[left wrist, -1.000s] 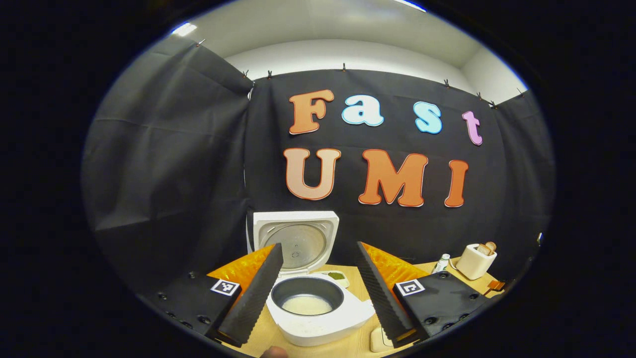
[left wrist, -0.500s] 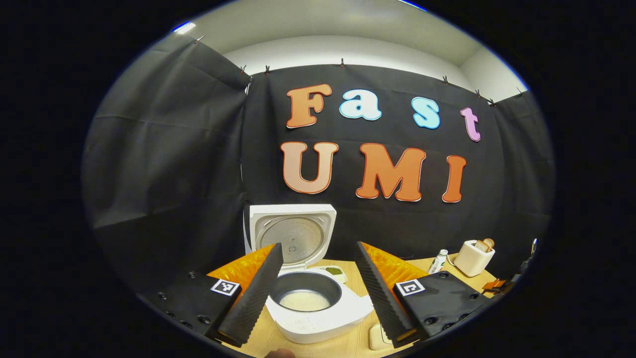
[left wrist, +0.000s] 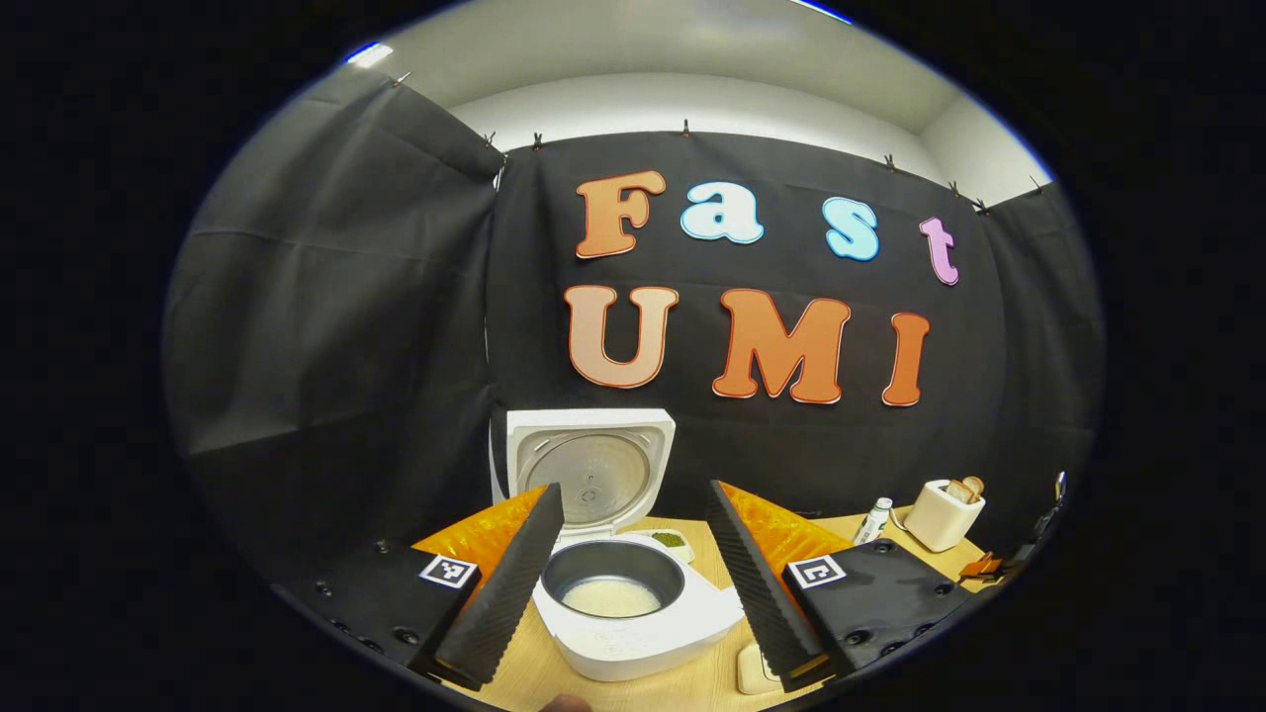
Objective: Close the left gripper, press the button to open the rice cooker; take a wooden spoon from the chopstick holder with the right hand, scoop a spoonful of rice and pour it into the rice cooker, then put the wooden spoon back into the chopstick holder.
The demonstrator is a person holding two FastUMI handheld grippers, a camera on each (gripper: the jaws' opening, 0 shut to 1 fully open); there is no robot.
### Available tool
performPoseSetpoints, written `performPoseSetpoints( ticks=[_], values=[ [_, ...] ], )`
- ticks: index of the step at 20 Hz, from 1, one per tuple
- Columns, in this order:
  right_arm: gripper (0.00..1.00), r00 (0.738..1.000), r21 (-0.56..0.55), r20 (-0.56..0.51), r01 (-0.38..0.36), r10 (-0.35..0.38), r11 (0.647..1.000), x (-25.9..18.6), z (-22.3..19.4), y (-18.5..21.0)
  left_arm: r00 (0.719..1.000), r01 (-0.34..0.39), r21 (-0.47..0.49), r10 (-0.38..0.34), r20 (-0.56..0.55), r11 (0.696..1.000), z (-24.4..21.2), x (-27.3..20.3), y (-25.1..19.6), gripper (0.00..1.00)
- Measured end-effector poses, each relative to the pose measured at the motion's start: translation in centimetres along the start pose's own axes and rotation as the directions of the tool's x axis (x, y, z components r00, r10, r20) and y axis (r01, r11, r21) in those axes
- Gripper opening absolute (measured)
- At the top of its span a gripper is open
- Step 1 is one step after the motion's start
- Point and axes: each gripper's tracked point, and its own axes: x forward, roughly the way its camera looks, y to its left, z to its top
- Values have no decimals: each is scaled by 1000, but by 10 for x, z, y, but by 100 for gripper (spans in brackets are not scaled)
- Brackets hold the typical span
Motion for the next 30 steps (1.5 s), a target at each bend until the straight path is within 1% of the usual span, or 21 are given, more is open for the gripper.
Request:
performPoseSetpoints(
  ticks=[2, 5, 8, 10, 14, 17, 21, 25, 29, 30],
  values=[
    [4, 1000, -39, 23, -4, 5, 999, -10, 12, 10, 1000, 4, -5, -4, 3, 1000, 0, -3, 0, 99],
    [4, 998, -127, 58, -8, 15, 992, -31, 32, 27, 1000, 9, -9, -9, 9, 1000, 2, -5, -1, 99],
    [4, 995, -175, 93, -14, 30, 985, -50, 50, 49, 1000, 11, -13, -11, 7, 1000, 0, -7, 0, 99],
    [4, 992, -188, 107, -50, 71, 981, -61, 57, 68, 1000, 15, -17, -15, 10, 1000, 0, -10, 0, 99],
    [4, 982, -227, 88, -141, 164, 964, -74, 50, 115, 1000, 13, -12, -13, 11, 1000, -2, -12, 3, 99],
    [4, 974, -298, 85, -178, 212, 938, -77, 35, 147, 1000, 4, -7, -4, 7, 1000, -4, -12, 7, 99],
    [4, 964, -379, 3, -243, 264, 893, -72, -15, 187, 1000, -8, -18, 8, -8, 1000, -12, -11, 15, 99],
    [4, 968, -436, -59, -245, 244, 866, -56, -61, 196, 999, -29, 2, 29, -24, 1000, -19, -11, 30, 99],
    [4, 981, -515, -75, -193, 181, 835, -42, -93, 185, 998, -42, 9, 42, -40, 999, -29, -13, 39, 99],
    [4, 983, -542, -69, -180, 169, 821, -39, -98, 183, 998, -44, 10, 44, -45, 999, -31, -12, 40, 99]
  ],
)
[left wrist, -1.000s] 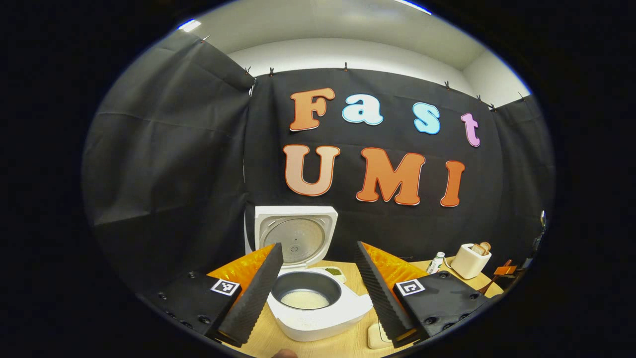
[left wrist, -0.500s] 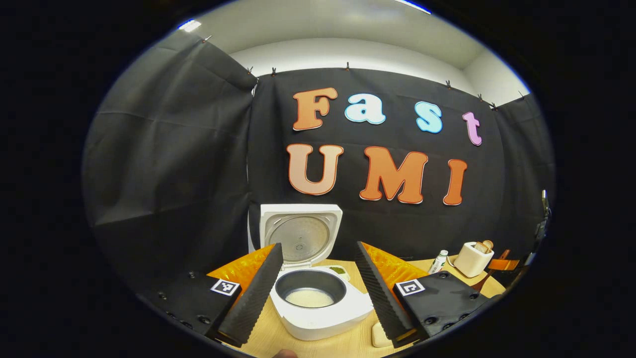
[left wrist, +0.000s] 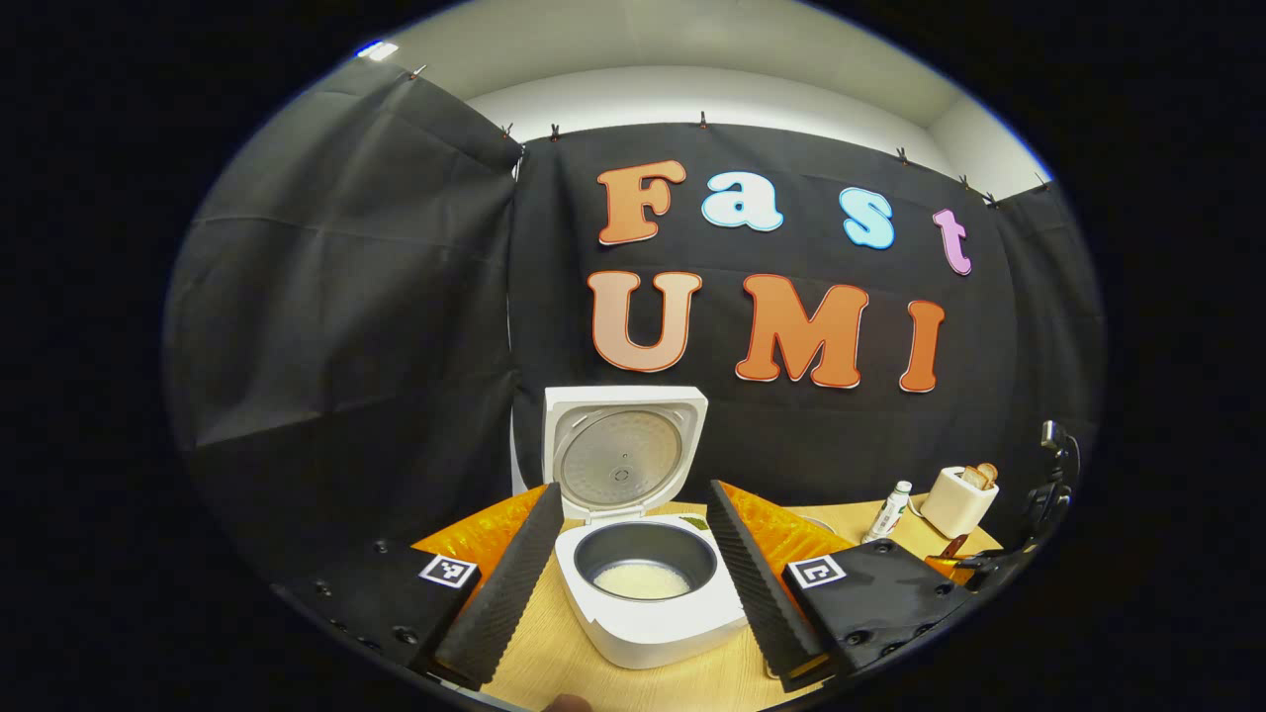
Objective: Close the left gripper, press the button to open the rice cooker; take a wooden spoon from the chopstick holder with the right hand, scoop a spoonful of rice and pour it into the rice cooker, then put the wooden spoon back into the chopstick holder.
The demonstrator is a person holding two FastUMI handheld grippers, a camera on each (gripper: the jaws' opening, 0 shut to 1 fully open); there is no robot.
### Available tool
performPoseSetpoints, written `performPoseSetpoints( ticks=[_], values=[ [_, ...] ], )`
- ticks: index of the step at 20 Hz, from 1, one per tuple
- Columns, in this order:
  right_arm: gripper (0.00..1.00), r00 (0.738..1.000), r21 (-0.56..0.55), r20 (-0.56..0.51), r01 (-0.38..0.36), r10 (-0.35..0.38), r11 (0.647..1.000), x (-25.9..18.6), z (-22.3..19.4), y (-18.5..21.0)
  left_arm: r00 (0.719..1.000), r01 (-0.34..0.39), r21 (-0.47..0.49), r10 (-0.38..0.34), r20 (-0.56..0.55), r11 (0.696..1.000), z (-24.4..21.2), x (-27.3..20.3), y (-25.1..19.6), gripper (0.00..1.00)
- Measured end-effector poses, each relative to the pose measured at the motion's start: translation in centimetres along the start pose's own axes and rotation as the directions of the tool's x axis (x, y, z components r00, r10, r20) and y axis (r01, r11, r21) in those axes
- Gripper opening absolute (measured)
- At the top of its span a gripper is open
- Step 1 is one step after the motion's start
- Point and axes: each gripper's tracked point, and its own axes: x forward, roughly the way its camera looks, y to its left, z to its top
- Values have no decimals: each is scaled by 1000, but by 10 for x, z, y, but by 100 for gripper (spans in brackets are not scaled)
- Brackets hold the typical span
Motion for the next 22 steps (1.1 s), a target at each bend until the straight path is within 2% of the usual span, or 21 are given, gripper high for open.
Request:
performPoseSetpoints(
  ticks=[4, 7, 10, 15, 18, 22],
  values=[
    [4, 999, -166, -4, 41, -43, 985, 8, -23, 2, 1000, -5, 17, 6, -4, 1000, -2, 0, 2, 100],
    [4, 1000, -131, -15, 23, -25, 991, 14, -32, 8, 1000, -5, -1, 5, -8, 1000, -2, 0, 3, 99],
    [4, 999, 14, -48, -1, 2, 1000, 17, -44, 8, 1000, -13, -2, 13, -14, 1000, -5, -3, 7, 99],
    [4, 995, 247, -78, -40, 61, 968, 23, -53, 17, 999, -34, -9, 34, -23, 999, -10, -6, 17, 99],
    [4, 990, 368, -102, -55, 99, 928, 30, -57, 20, 999, -33, -24, 32, -38, 999, -17, -5, 18, 99],
    [4, 984, 537, -126, -39, 126, 842, 42, -64, 13, 999, -33, -24, 32, -43, 999, -19, -5, 19, 99]
  ],
)
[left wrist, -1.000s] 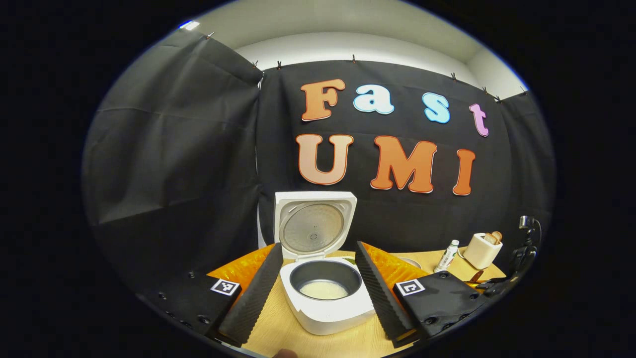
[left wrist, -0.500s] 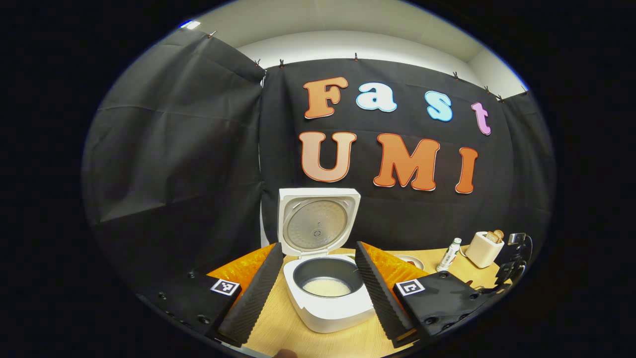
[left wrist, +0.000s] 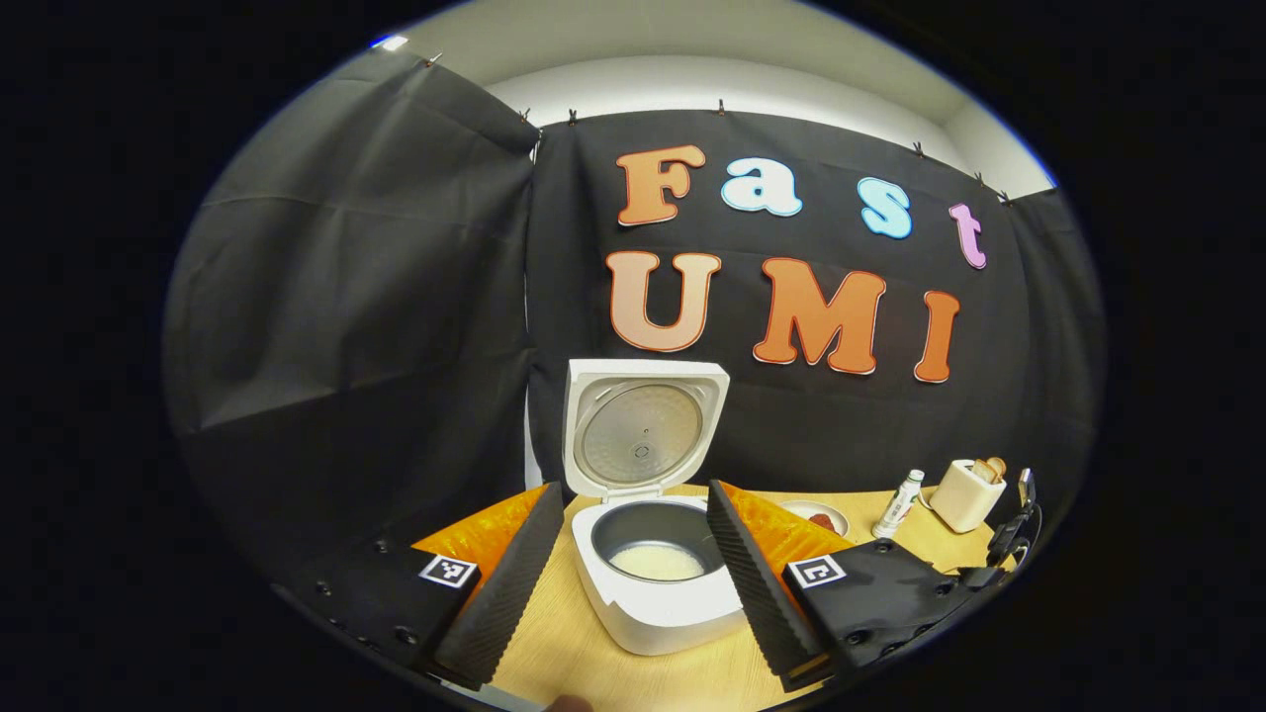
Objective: Close the left gripper, press the button to open the rice cooker; take a wooden spoon from the chopstick holder with the right hand, scoop a spoonful of rice and pour it into the rice cooker, then put the wooden spoon back into the chopstick holder.
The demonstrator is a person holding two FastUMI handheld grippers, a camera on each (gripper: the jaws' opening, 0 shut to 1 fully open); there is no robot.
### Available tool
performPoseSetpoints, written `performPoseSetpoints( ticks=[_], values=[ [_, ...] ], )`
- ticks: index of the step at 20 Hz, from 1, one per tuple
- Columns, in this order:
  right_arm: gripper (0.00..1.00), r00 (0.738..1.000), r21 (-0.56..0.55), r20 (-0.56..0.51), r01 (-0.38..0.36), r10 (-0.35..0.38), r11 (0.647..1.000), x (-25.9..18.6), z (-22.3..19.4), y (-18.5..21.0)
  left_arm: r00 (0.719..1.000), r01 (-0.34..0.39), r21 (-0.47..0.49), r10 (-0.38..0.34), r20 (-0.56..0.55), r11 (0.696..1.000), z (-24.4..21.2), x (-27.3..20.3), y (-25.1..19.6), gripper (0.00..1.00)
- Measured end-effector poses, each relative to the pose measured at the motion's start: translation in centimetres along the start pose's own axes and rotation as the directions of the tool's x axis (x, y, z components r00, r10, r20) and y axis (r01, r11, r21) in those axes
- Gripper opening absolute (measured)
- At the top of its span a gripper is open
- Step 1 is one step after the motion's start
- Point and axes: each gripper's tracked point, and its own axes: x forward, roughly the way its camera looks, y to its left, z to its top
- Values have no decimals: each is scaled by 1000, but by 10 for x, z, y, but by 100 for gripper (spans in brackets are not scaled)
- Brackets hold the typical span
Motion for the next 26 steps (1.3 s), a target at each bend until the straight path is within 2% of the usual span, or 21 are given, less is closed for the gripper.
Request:
performPoseSetpoints(
  ticks=[5, 10, 16, 22, 26],
  values=[
    [4, 999, 167, -39, -28, 35, 986, 4, -8, -6, 1000, -1, -11, 1, 1, 1000, 1, 2, 0, 99],
    [4, 996, 300, -59, -46, 66, 953, -2, 1, -7, 1000, -5, 5, 5, 13, 1000, 7, 1, 1, 99],
    [4, 996, 371, -9, -83, 92, 925, -11, 35, -4, 1000, -12, -6, 12, 12, 1000, 6, 1, 5, 99],
    [4, 997, 389, -1, -66, 73, 919, -17, 51, -3, 1000, -17, -6, 17, 20, 1000, 7, 3, 5, 99],
    [4, 996, 395, 11, -85, 88, 915, -22, 65, 14, 1000, -19, -12, 19, 11, 1000, 1, 8, 6, 98]
  ],
)
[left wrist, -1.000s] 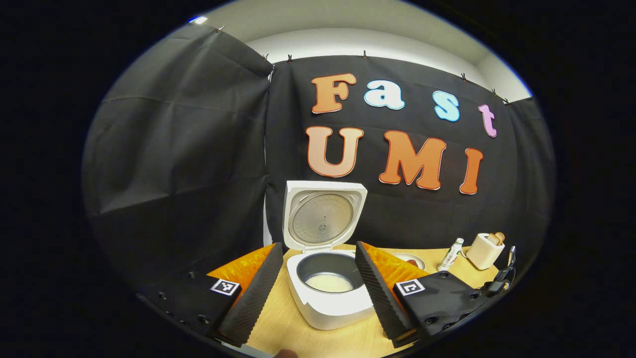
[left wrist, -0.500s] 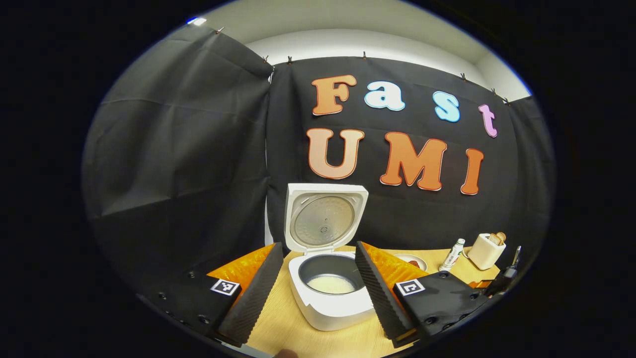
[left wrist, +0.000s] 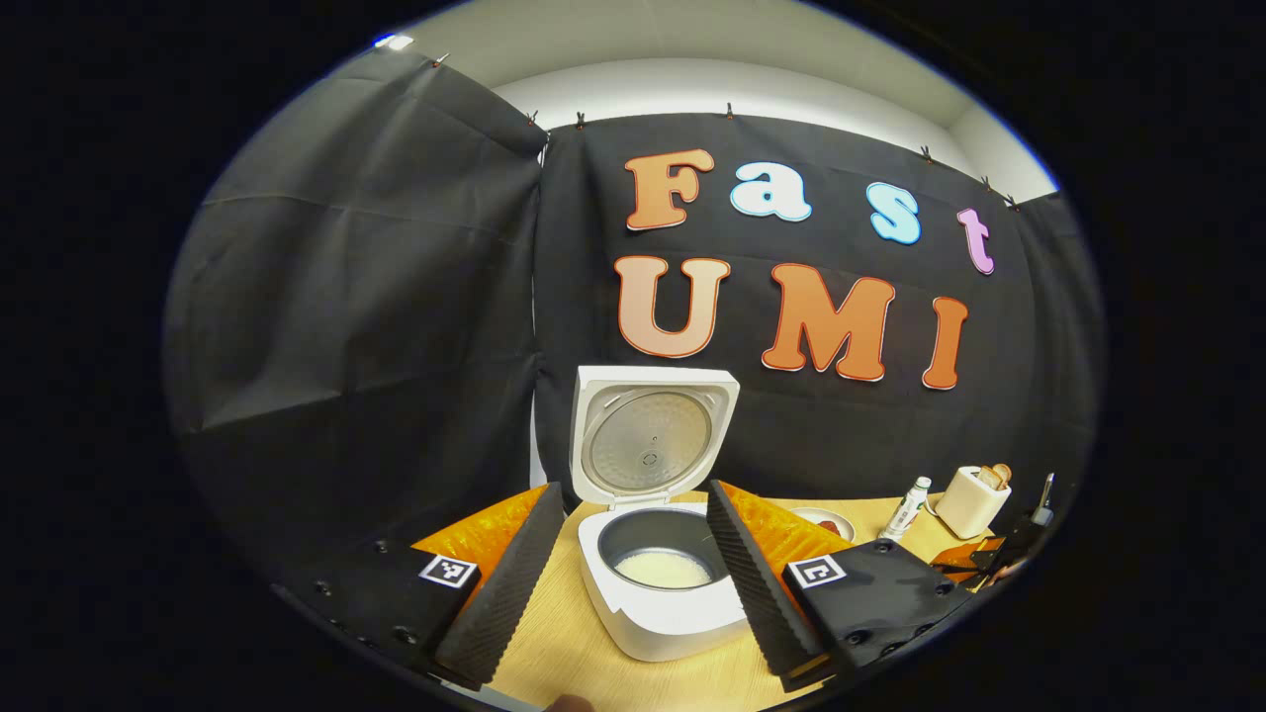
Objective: Close the left gripper, press the button to open the rice cooker; take a wooden spoon from the chopstick holder with the right hand, scoop a spoonful of rice and pour it into the rice cooker, then put the wooden spoon back into the chopstick holder.
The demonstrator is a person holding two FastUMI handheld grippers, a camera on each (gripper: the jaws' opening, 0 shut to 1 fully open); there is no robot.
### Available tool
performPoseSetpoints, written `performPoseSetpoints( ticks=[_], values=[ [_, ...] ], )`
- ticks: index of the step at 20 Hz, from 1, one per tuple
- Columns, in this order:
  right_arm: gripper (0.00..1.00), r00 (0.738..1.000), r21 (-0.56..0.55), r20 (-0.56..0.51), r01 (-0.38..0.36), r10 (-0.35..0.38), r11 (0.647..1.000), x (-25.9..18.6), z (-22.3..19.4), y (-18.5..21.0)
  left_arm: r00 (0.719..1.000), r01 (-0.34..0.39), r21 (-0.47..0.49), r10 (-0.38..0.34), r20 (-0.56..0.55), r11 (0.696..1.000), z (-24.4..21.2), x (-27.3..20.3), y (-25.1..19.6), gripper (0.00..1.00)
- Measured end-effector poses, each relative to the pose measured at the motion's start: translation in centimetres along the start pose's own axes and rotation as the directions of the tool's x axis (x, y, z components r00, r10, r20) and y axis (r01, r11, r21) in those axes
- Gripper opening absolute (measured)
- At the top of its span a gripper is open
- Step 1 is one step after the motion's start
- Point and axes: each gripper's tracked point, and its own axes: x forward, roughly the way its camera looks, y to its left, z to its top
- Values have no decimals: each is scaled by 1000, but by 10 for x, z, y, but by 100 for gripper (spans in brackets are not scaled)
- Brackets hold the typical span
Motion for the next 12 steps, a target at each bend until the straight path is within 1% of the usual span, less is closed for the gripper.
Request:
performPoseSetpoints(
  ticks=[3, 8, 12],
  values=[
    [4, 1000, 13, 4, -18, 18, 1000, -4, 7, 19, 1000, -1, -4, 1, -9, 1000, -3, 6, 1, 99],
    [4, 1000, 43, -6, -26, 27, 999, -7, 13, 46, 1000, -5, -4, 5, -7, 1000, 0, 15, 2, 99],
    [4, 999, 96, -30, -40, 43, 995, -11, 11, 71, 1000, -2, -8, 2, -9, 1000, 5, 21, 3, 99]
  ],
)
